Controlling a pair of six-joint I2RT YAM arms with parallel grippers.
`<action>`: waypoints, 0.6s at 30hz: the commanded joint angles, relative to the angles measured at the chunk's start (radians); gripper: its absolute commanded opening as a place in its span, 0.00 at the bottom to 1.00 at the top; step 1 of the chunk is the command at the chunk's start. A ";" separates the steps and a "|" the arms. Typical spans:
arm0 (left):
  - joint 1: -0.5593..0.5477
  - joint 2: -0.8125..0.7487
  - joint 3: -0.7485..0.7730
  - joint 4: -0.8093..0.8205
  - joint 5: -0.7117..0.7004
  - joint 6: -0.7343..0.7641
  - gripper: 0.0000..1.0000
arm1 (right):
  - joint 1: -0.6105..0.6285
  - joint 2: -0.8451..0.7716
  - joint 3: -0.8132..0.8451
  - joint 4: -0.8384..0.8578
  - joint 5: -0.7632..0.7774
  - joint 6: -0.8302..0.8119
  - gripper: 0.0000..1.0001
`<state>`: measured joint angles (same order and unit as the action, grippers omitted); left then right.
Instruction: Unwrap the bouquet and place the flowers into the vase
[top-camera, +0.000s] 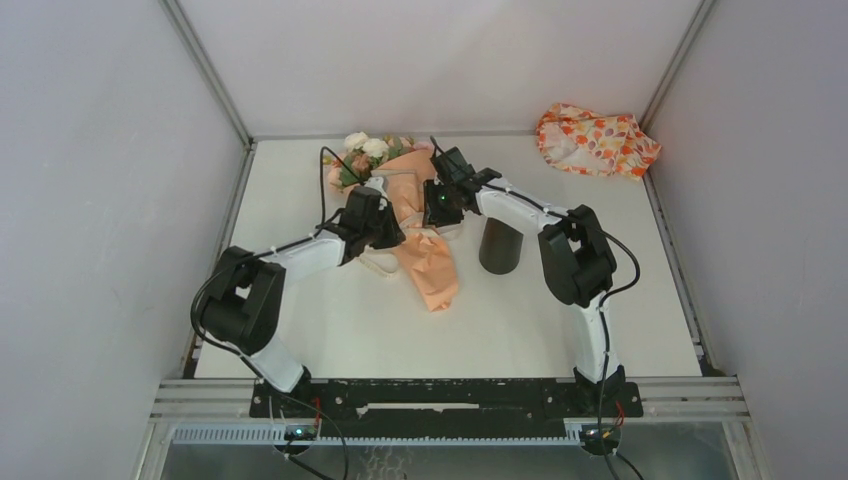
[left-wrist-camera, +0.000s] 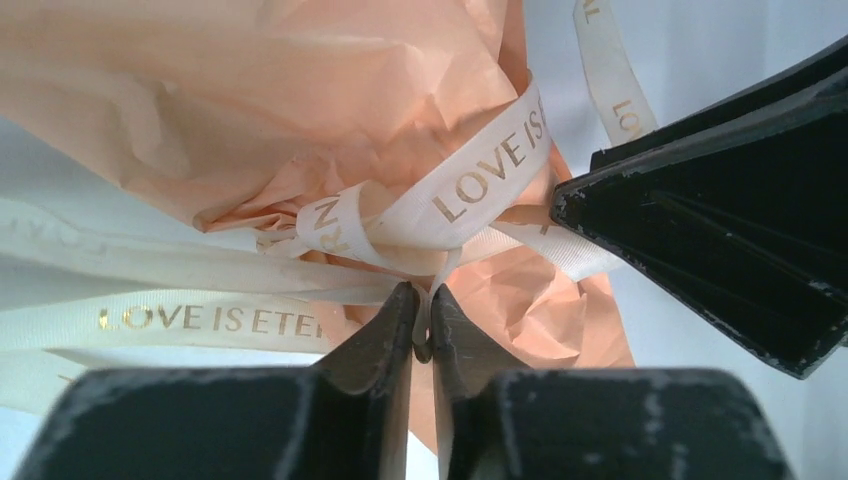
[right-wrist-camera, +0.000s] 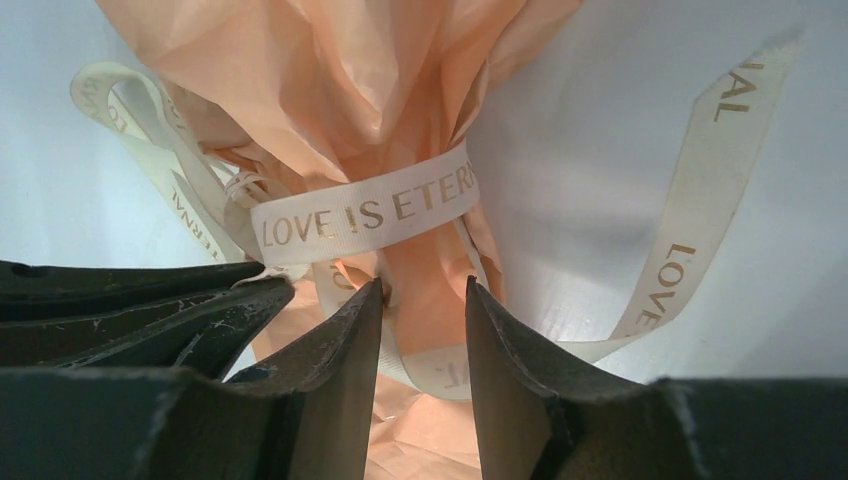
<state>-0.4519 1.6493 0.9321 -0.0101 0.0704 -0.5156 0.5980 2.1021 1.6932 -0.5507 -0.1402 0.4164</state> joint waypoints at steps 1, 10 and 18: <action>-0.007 -0.061 0.018 -0.008 -0.031 0.005 0.10 | -0.004 -0.060 -0.008 0.036 0.000 0.017 0.45; -0.005 -0.209 0.142 -0.235 -0.118 0.013 0.00 | -0.004 -0.063 -0.040 0.052 -0.008 0.025 0.44; 0.010 -0.366 0.225 -0.326 -0.161 0.020 0.00 | 0.000 -0.058 -0.058 0.061 -0.017 0.029 0.44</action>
<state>-0.4530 1.3674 1.0809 -0.2913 -0.0509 -0.5137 0.5972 2.1021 1.6386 -0.5194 -0.1452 0.4271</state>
